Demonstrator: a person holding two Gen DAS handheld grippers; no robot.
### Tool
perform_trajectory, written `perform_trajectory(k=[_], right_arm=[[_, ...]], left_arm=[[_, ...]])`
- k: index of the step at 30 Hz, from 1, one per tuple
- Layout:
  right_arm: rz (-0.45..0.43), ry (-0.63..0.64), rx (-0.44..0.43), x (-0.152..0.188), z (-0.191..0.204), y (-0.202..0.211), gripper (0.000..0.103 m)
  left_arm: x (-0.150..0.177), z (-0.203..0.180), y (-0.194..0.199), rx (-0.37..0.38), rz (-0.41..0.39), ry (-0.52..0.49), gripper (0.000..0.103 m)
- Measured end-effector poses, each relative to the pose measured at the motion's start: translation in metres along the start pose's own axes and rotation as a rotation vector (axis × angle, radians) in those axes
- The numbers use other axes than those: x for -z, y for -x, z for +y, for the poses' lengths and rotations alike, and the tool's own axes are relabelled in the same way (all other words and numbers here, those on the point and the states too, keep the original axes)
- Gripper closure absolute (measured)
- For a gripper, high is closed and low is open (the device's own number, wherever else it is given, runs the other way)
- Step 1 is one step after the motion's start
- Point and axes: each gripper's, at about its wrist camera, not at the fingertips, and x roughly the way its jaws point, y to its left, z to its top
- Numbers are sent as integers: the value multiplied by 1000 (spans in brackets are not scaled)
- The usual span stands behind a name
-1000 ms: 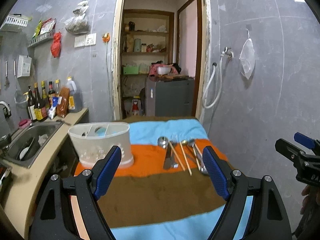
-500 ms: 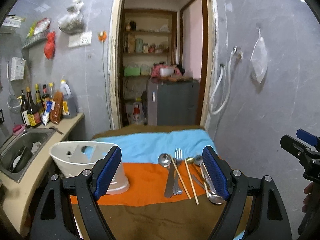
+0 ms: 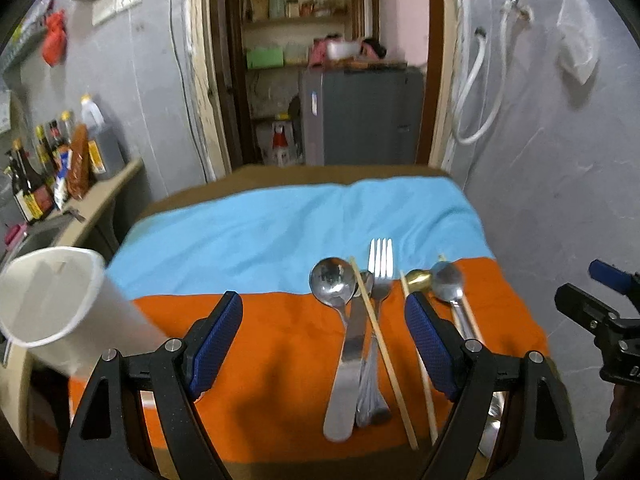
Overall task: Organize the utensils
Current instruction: 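Lower the left tool to the silver spoon while the right tool reaches a wooden chopstick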
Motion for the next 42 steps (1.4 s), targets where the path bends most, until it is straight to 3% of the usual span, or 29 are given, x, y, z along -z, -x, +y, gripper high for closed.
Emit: perform_trajectory(k=[4, 7, 12, 19, 25, 29, 30, 31, 34, 36, 37, 42], right_arm=[[101, -27, -34, 1, -4, -35, 39], [158, -45, -78, 2, -2, -55, 52], [203, -13, -122, 5, 10, -69, 61], [258, -7, -97, 5, 7, -80, 71], [297, 18, -75, -4, 16, -92, 71], [331, 92, -4, -9, 30, -100, 72], [340, 90, 11, -10, 32, -102, 72], [350, 76, 20, -12, 33, -103, 71], [374, 27, 33, -16, 30, -106, 73], [378, 13, 32, -17, 29, -106, 82], [379, -10, 10, -18, 25, -106, 94], [398, -154, -106, -19, 9, -107, 100]], left_arm=[[0, 1, -33, -8, 50, -2, 25], [-3, 8, -55, 15, 92, 32, 33], [-7, 23, -79, 65, 139, 102, 46], [-14, 44, -104, 135, 207, 189, 66], [-20, 54, -108, 191, 209, 216, 67], [-24, 58, -106, 202, 224, 215, 69], [-24, 59, -107, 207, 229, 213, 73], [-25, 59, -107, 219, 237, 214, 81], [-26, 59, -107, 238, 261, 220, 90], [-27, 57, -108, 235, 267, 218, 97], [-29, 57, -108, 239, 269, 226, 100], [-30, 51, -95, 188, 259, 235, 103]])
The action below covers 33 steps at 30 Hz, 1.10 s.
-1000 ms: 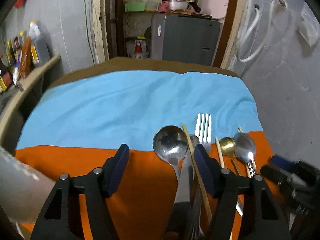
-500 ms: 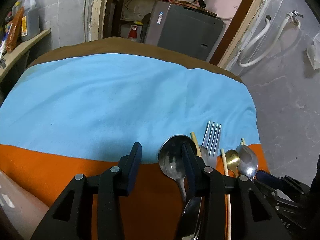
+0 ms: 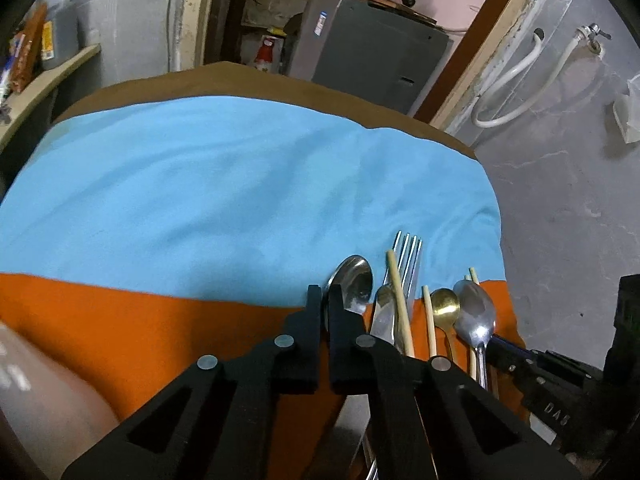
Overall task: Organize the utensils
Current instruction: 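Lower the left tool to the silver spoon while the right tool reaches a wooden chopstick, then close the left tool on the silver spoon while the right tool closes on the chopstick, then carry spoon and chopstick over the white caddy and open both tools to drop them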
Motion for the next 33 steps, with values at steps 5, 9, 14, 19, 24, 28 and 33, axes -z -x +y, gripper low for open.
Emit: perform_trajectory(k=[5, 9, 14, 19, 24, 28, 33], right_arm=[[-55, -128, -113, 15, -14, 14, 100], [-142, -159, -154, 33, -11, 33, 100], [-337, -148, -232, 50, 5, 72, 100], [-541, -30, -297, 51, 47, 116, 100], [-670, 60, -357, 41, 95, 141, 100], [-739, 120, -441, 31, 138, 146, 100], [-757, 134, -598, 13, 195, 130, 100]], left_arm=[[14, -10, 29, -51, -72, -3, 103], [27, -22, 63, -91, -178, -25, 103], [39, -40, 115, -97, -333, -72, 103], [45, -43, 166, -90, -472, -74, 103], [32, -22, 227, -74, -582, -53, 103], [22, 15, 274, -109, -644, -39, 103], [18, 73, 311, -191, -700, -7, 103]])
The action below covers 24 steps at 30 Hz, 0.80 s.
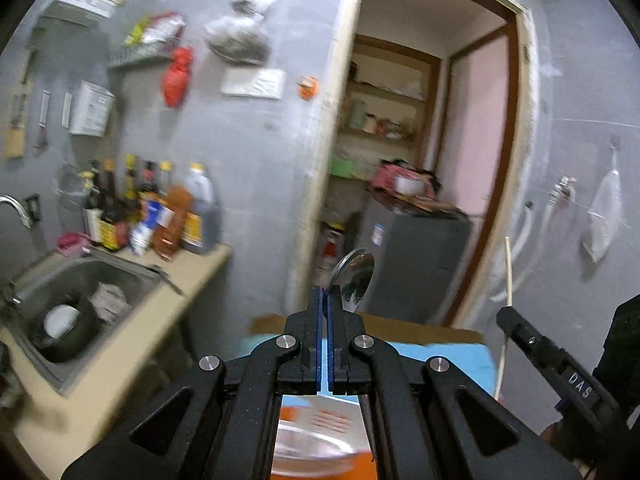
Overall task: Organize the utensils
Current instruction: 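Carry spoon and chopstick over the white caddy and open both tools to drop them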
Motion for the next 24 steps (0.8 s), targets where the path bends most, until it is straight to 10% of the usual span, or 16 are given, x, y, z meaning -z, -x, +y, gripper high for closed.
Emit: perform_trajectory(k=[11, 24], right_arm=[[-34, 49, -116, 32, 21, -66, 100], [20, 187, -107, 87, 17, -74, 99]], left_arm=[[14, 92, -17, -154, -52, 50, 103], [73, 86, -50, -168, -31, -7, 103]])
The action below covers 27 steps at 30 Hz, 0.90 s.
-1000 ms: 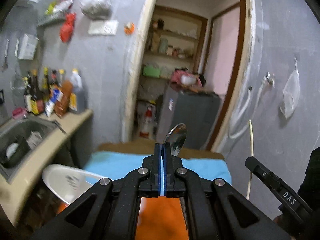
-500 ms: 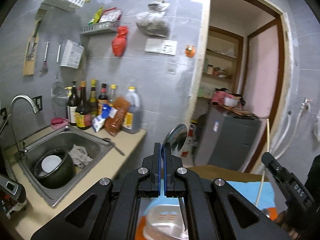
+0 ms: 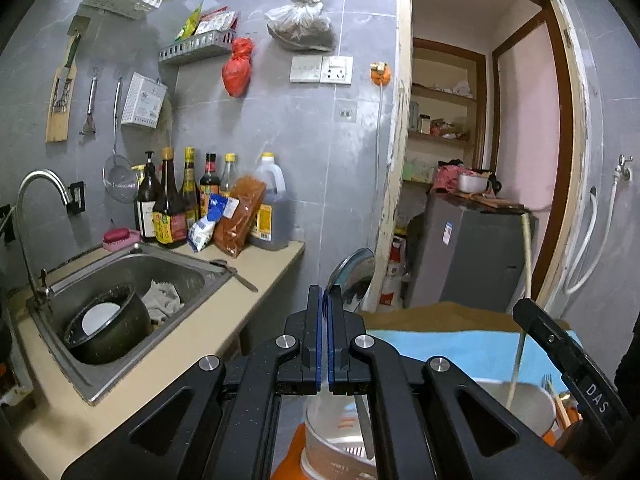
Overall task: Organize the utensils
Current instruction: 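Carry spoon and chopstick over the white caddy and open both tools to drop them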
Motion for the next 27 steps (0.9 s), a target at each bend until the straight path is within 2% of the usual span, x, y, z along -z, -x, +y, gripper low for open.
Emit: perform_trajectory(k=[2, 6, 8, 9, 10, 11, 14, 15, 17, 18, 19, 20, 22, 23, 25, 27], right_arm=[[10, 16, 9, 2, 3, 3, 99], [65, 21, 16, 2, 4, 6, 96], [86, 23, 21, 2, 6, 9, 87], [90, 16, 21, 1, 6, 12, 76], [91, 6, 23, -1, 6, 15, 75], [93, -1, 25, -2, 6, 18, 75], [83, -28, 42, -12, 4, 30, 75], [70, -43, 45, -16, 3, 35, 71], [42, -70, 56, -25, -1, 48, 57], [33, -75, 64, -29, -2, 53, 43], [22, -78, 75, -35, -4, 61, 35], [15, -78, 83, -40, -6, 67, 32], [2, -73, 106, -50, -9, 80, 20], [-7, -67, 124, -55, -11, 88, 17], [-16, -57, 163, -64, -14, 103, 0], [-33, -51, 211, -73, -19, 121, 0]], left_arm=[[2, 2, -1, 20, 17, 11, 103], [3, 10, -1, 112, 91, 71, 99], [3, 12, 1, 139, 120, 87, 96], [2, 12, 2, 152, 132, 97, 92], [2, 14, 5, 166, 142, 112, 91], [1, 14, 8, 174, 138, 122, 90], [-8, 10, 21, 183, 113, 138, 78], [-11, 7, 24, 184, 105, 146, 74], [-18, 0, 31, 193, 90, 154, 70], [-21, -5, 35, 197, 89, 143, 66], [-24, -12, 39, 199, 78, 136, 60], [-27, -19, 43, 202, 66, 129, 57], [-32, -33, 50, 211, 46, 115, 42], [-33, -41, 54, 212, 35, 104, 37], [-35, -57, 60, 205, 13, 84, 20], [-34, -73, 65, 203, -3, 72, 12]])
